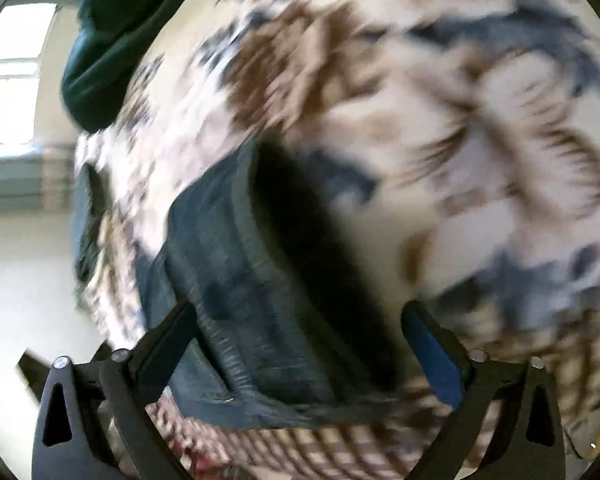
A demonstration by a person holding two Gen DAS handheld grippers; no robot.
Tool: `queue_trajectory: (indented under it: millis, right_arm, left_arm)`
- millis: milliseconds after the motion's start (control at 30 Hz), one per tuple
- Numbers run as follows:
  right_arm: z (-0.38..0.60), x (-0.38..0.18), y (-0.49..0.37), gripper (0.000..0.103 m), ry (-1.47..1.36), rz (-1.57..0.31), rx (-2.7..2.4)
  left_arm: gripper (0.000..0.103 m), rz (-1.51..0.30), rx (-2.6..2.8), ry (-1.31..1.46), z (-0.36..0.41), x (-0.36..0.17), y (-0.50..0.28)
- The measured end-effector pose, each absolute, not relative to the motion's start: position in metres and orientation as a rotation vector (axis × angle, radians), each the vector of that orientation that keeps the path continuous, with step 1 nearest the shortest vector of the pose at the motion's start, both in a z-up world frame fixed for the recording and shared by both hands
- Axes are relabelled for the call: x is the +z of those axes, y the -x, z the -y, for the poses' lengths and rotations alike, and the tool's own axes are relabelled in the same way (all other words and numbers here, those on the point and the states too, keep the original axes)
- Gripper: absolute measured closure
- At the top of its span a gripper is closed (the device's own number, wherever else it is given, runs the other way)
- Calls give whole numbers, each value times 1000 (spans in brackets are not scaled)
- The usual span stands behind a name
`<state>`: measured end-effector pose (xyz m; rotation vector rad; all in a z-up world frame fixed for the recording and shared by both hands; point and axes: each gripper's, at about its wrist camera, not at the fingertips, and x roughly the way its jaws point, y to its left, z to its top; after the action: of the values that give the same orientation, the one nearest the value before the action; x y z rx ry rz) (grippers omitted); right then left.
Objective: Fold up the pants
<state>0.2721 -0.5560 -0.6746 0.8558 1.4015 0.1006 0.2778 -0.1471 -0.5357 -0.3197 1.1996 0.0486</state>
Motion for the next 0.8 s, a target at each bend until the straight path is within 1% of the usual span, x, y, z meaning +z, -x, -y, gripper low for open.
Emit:
queue_trajectory:
  millis: [33,67,133,233,333,400,500,700,733,767,800]
  right_arm:
    - [547,-673,-273,44,-787,-1398,83]
    - [540,-669,-273,67,-714,-1390,49]
    - [536,-656,-268,82,-667,-1354,16]
    - [544,-620,-255,85,-656,-1270,-24]
    - [567,-609,-242,85,-685,-1245,-85]
    - [588,-613,-232,85,-706,-1258,-134]
    - [602,-637,-228,85,-775,-1309,-125]
    - [616,-656,-229,83,-803,-1325,-73]
    - [621,-659,-226,83,-807,-1323,-87]
    - [627,-665,-222,83,-828,-1334,-133]
    - [630,-674,-220,82,-866,-1358,-147]
  left_arm:
    - [25,-1200,65,307,140,-538,-279]
    - [25,-1204,87,290,131,-543,-279]
    - [25,-1217,102,281,122,-552,-281]
    - [25,-1236,100,292,114,-558,-281]
    - [25,-1237,76,311,117,-558,-288]
    - [25,-1244,57,333,123,-562,-298]
    - [25,-1277,7,368,140,-574,-322]
    - [25,-1391,-99,460,176,-623,-380]
    - [28,-1397,-117,472,178,-632,-387]
    - [45,-1395,-121,464,179,-637,-393]
    - [58,-1383,-123,464,177,-640,-396]
